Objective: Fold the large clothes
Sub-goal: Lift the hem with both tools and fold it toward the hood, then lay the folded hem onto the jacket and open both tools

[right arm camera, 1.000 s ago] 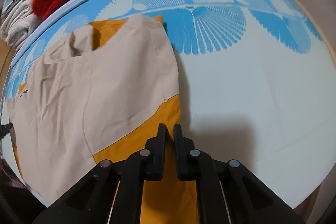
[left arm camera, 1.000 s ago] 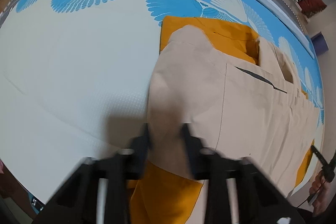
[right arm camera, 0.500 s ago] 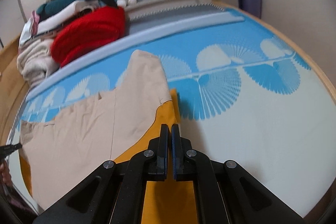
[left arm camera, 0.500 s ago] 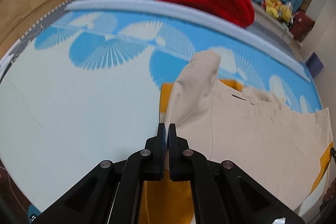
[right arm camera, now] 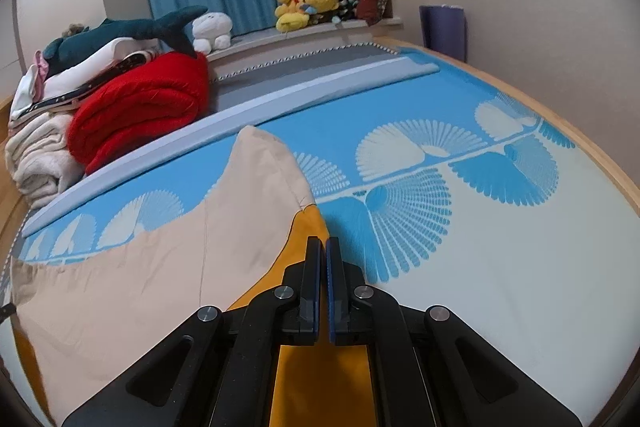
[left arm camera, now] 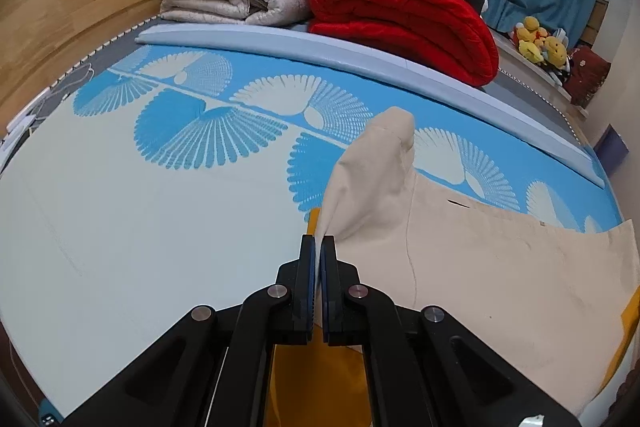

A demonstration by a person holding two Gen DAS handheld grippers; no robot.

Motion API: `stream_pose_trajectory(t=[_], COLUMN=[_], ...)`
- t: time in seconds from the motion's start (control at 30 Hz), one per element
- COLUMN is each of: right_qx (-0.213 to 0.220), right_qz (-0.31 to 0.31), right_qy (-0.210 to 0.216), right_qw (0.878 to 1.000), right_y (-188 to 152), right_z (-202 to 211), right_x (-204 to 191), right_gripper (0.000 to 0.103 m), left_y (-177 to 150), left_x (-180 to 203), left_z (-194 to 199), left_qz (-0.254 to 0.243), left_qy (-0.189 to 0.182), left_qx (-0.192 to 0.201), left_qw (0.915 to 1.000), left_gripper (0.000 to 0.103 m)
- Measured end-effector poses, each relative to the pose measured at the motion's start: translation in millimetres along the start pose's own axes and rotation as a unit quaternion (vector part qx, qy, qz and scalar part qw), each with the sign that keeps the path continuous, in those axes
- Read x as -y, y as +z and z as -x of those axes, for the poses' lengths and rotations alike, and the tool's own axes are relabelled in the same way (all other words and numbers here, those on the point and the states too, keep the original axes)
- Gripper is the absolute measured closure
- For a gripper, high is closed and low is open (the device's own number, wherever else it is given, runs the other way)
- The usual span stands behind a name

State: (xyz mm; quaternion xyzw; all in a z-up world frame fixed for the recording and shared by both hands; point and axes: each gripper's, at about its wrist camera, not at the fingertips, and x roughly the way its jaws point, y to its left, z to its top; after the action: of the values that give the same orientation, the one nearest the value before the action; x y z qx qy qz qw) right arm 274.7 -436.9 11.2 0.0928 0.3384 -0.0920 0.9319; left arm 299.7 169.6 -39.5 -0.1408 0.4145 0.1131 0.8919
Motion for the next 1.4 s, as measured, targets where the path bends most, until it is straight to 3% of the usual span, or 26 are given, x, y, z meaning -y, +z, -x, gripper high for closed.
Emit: stream_pose_trajectory(t=[0.13,0.2,0.3,0.37,0.47,0.63,0.7,0.77,0.83,0.97,1.07,1.1,1.17,1.23,1.3,1.4], right_qx=[0.017,0.002,-0.067,-0.121,-0.151,-0.146,-0.138,-0.128,-0.111,-0.11,-0.203,-0.257,-0.317,-0.313,-0.312,-0.329], right_qz=[0.006,0.003,0.017,0.015,0.009,0.03,0.02,-0.008,-0.023,0.027,0.071,0.095,0.153,0.156,0.136,0.154], right_qy=[-0.023,-0.029,-0.061,-0.086,-0.093,-0.114,-0.138,-0.129,-0.098,-0.033,0.026,0.022,-0.025,-0.028,-0.026,-0.037], right_qw=[1.0,1.0,0.996,0.989,0.984,0.982,0.98,0.983,0.989,0.993,0.976,0.961,0.936,0.936,0.94,0.931], right_y=[2.3,1.0,-9.1,-21.0,-29.0,-30.3,-28.0,-23.0,-17.9,-22.1,-50.6,-68.8,-98.4,-98.1,-93.7,-100.9], right_z=[-9.1,-21.2,-55.0,-78.7,-91.8,-87.7,-79.0,-67.3,-53.4,-37.5,-52.6,-64.1,-76.9,-73.7,-68.5,-69.9], right_x=[-7.3,-8.4,-7.7,-0.1,7.8,8.1,13.6,22.9,27.4,12.8,-0.1,-3.4,-5.1,-3.5,3.1,8.2], right_gripper=[0.101,0.101,0.101,0.101,0.101,0.101,0.096,0.096,0.096,0.095,0.091,0.091,0.091,0.091,0.091,0.091], left_y=[4.7,1.9,-9.2,-12.1,-5.3,1.2,0.6,-1.8,-10.8,-42.0,-64.1,-71.1,-74.6,-71.4,-68.8,-75.4], left_x=[5.2,4.9,-7.3,-16.2,-22.0,-15.6,-8.9,1.9,16.0,45.6,55.6,57.0,58.2,62.2,67.5,68.6], left_z=[-10.7,-31.3,-70.9,-82.2,-74.4,-42.7,-33.9,-27.2,-26.0,-43.5,-62.3,-69.2,-72.2,-64.8,-56.2,-63.1], left_qz=[-0.008,-0.013,0.01,0.037,0.06,0.056,0.041,0.016,-0.021,-0.099,-0.13,-0.142,-0.145,-0.143,-0.147,-0.164], left_qy=[0.01,0.019,0.027,0.019,0.016,0.003,-0.008,-0.025,-0.045,-0.056,-0.037,-0.023,-0.01,0.001,-0.011,-0.008], left_qx=[0.008,-0.023,-0.106,-0.137,-0.135,-0.102,-0.1,-0.103,-0.124,-0.2,-0.244,-0.254,-0.257,-0.246,-0.233,-0.254], left_qw=[0.9999,0.9995,0.9939,0.9897,0.9889,0.9932,0.9942,0.9942,0.9911,0.9731,0.9603,0.9564,0.9555,0.9588,0.9611,0.9532], left_gripper=[0.102,0.101,0.096,0.091,0.087,0.082,0.082,0.082,0.075,0.074,0.071,0.069,0.068,0.071,0.073,0.067])
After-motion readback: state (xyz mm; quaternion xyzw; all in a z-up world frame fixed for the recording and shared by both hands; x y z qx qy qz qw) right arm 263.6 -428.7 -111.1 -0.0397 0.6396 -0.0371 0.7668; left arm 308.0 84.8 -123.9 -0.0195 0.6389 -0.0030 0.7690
